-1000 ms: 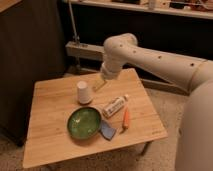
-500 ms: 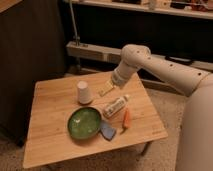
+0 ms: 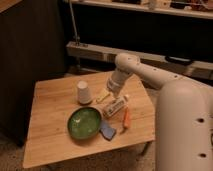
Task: Pick up the ceramic bowl
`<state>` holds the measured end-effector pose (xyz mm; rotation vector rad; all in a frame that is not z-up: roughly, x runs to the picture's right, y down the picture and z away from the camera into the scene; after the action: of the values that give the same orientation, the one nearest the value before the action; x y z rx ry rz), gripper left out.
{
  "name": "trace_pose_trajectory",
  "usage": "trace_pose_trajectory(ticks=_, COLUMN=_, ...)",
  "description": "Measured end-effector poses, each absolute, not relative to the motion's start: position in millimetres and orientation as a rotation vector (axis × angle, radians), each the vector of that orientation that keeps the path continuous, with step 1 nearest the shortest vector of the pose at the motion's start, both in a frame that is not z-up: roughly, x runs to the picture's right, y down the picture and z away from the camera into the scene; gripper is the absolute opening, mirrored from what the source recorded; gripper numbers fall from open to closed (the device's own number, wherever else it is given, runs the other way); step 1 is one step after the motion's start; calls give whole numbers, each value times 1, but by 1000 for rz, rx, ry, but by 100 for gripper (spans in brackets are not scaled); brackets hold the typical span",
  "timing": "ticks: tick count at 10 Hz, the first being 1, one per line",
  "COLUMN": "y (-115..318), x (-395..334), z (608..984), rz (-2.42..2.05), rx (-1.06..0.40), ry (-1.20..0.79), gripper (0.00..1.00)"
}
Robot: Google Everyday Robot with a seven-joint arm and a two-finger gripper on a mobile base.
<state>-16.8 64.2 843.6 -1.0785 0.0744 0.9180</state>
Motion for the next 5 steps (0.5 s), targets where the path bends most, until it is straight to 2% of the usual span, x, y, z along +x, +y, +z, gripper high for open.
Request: trace_pose_trajectory(ticks=5, y=77, x=-58, z=849, rz=770, rx=-1135, ry=125, gripper=80)
